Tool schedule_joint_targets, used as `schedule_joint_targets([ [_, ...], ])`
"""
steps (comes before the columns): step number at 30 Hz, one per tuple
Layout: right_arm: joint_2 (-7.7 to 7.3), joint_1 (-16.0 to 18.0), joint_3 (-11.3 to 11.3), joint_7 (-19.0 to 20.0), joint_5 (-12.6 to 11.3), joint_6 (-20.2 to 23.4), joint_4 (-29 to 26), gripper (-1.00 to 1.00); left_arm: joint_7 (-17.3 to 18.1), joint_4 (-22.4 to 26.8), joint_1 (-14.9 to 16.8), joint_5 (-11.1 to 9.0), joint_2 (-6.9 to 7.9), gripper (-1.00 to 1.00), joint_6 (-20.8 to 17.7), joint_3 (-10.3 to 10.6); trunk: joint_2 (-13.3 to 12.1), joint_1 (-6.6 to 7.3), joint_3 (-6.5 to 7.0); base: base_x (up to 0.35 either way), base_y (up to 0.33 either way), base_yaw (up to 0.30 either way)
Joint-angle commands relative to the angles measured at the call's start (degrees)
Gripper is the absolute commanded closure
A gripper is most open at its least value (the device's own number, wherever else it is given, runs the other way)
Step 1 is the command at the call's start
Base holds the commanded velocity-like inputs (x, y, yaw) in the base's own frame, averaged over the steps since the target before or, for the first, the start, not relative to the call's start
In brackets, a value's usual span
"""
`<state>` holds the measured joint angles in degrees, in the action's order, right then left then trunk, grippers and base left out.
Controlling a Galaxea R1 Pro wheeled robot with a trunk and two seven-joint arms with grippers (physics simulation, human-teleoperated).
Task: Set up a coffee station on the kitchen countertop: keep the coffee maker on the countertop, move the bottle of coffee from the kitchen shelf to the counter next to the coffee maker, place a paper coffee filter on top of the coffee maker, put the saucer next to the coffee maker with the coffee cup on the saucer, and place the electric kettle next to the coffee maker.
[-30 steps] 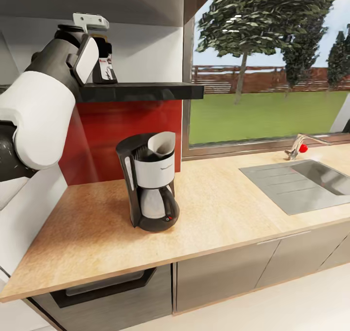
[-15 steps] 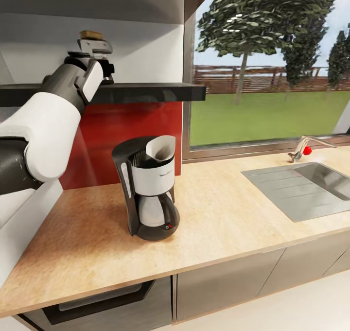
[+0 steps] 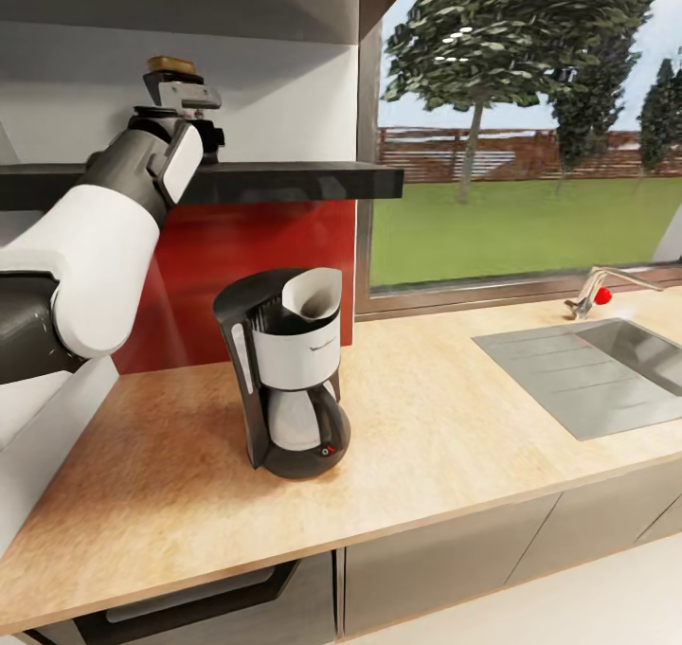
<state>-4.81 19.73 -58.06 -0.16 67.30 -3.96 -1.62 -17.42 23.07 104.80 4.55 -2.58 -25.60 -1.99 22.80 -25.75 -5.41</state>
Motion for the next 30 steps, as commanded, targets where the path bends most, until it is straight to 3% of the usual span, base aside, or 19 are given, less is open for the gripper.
schedule_joint_targets([
  [1,-0.02,0.0,-0.5,0.0,0.5,-0.2,0.0,-1.0,0.0,0.4,0.0,0.5,-0.05,-1.0,-0.3,-0.2,0.1,-0.03,-0.13,0.005,0.0,0.0],
  [10,-0.02,0.0,-0.5,0.0,0.5,-0.2,0.0,-1.0,0.1,3.8,0.0,0.5,-0.19,-1.0,-0.7,0.0,0.1,-0.03,-0.13,0.001,0.0,0.0],
  [30,-0.02,0.0,-0.5,0.0,0.5,-0.2,0.0,-1.0,0.7,3.1,0.0,0.7,0.07,-1.0,-0.5,-0.1,0.1,-0.03,-0.13,0.031,0.01,0.0],
])
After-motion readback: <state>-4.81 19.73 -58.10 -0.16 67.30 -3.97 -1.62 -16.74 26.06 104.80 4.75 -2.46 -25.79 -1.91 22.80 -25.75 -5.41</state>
